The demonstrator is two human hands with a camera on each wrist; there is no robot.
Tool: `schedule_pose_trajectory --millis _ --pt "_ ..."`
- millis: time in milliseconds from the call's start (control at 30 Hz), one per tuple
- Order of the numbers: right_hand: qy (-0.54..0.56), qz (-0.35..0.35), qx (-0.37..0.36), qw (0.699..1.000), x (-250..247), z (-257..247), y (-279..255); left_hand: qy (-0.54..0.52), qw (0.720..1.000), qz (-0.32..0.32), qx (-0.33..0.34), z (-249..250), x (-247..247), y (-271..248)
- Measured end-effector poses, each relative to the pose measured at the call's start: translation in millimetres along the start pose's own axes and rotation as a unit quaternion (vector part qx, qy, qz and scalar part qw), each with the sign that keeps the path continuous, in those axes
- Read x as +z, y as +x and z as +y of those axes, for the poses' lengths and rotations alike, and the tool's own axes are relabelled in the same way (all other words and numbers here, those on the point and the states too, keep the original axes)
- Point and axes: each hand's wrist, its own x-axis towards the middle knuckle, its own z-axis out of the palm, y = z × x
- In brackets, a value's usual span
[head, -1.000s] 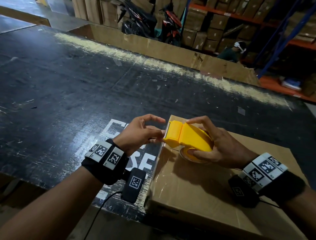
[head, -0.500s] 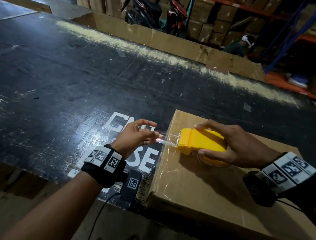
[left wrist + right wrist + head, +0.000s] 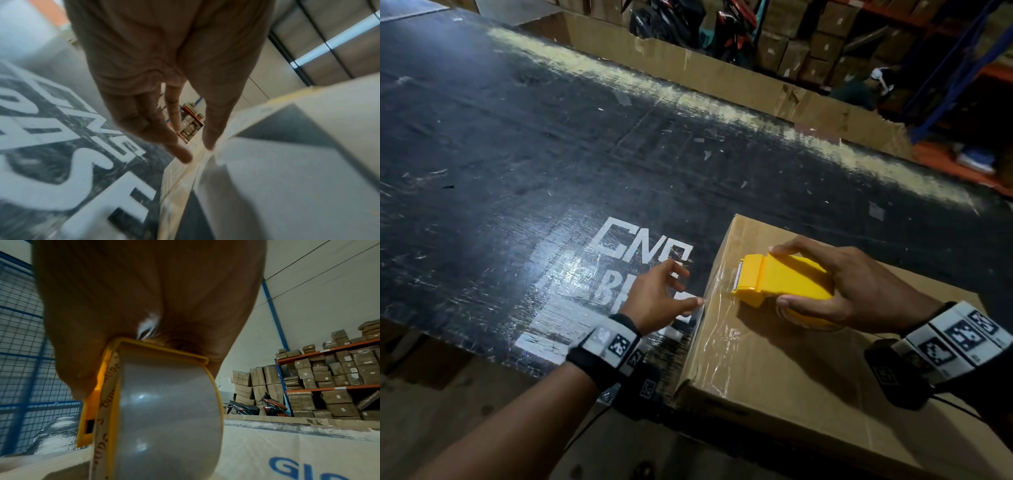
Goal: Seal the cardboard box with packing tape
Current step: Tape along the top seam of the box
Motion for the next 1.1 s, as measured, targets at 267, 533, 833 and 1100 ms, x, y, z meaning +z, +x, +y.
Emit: schedule_pose_trajectory --millis 267,533,833,1100 --pt "0.021 0.000 -0.014 1.000 -2 -1 1 0.004 0.958 -0.158 0.240 21 15 -19" --pt "0.032 -0.006 -0.047 0.998 -4 5 -2 0.114 0.950 -0.144 0.253 18 20 -20" --pt "0.006 -0.013 0.060 0.998 -45 105 -118 0.147 0.947 -0.142 0.248 24 18 -23" --pt "0.057 -0.022 0.053 0.997 -32 141 -149 0.274 0.927 -0.149 0.209 40 11 -27"
